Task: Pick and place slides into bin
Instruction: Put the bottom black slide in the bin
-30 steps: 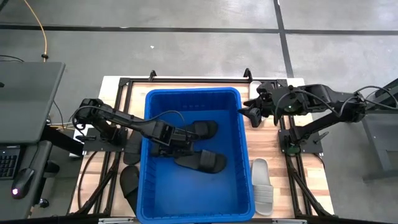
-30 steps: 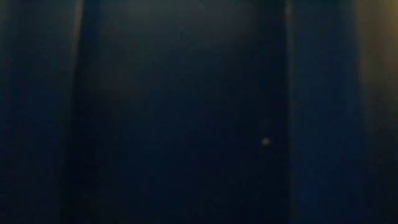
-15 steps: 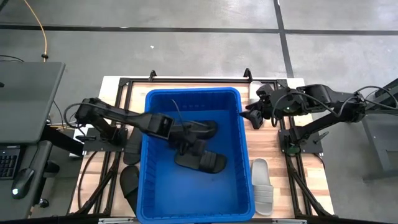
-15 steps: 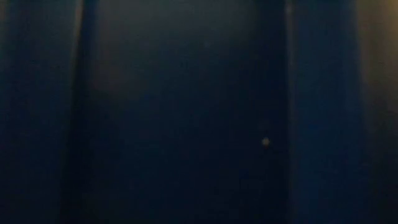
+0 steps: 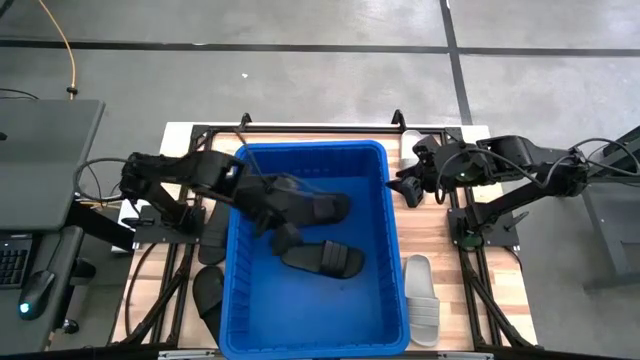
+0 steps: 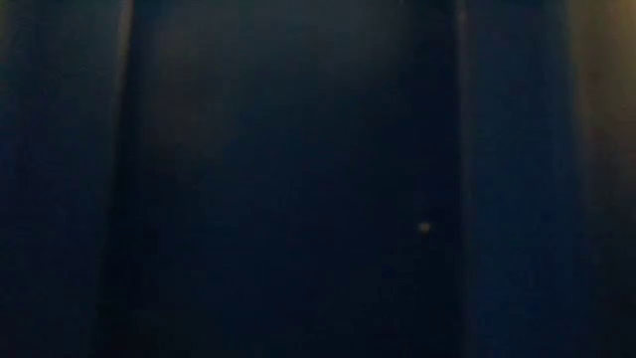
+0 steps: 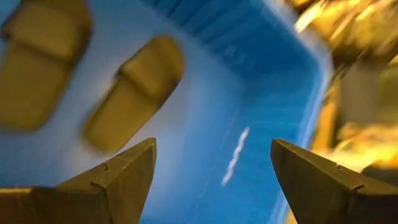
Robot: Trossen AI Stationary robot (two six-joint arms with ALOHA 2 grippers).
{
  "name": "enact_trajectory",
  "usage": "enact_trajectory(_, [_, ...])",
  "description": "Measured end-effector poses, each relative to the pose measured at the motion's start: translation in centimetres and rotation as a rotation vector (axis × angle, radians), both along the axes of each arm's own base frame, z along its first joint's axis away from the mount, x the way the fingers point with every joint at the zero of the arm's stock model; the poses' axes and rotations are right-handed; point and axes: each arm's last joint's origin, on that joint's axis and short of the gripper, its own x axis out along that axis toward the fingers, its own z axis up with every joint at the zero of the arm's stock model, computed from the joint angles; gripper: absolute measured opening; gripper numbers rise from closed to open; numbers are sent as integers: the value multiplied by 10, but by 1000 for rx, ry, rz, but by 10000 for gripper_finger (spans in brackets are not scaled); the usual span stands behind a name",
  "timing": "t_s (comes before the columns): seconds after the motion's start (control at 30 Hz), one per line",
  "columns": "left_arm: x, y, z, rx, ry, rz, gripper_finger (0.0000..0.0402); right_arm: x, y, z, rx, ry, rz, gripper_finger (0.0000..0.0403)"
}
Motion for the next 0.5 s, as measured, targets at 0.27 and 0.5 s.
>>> enact_trajectory(0.27, [-46, -37, 22, 120, 82, -152, 305, -4, 0, -5, 74, 55, -35, 232])
enact_trajectory(0.5, [-78, -72, 31, 121, 15, -13, 299, 1, -1, -9, 85, 61, -118, 232])
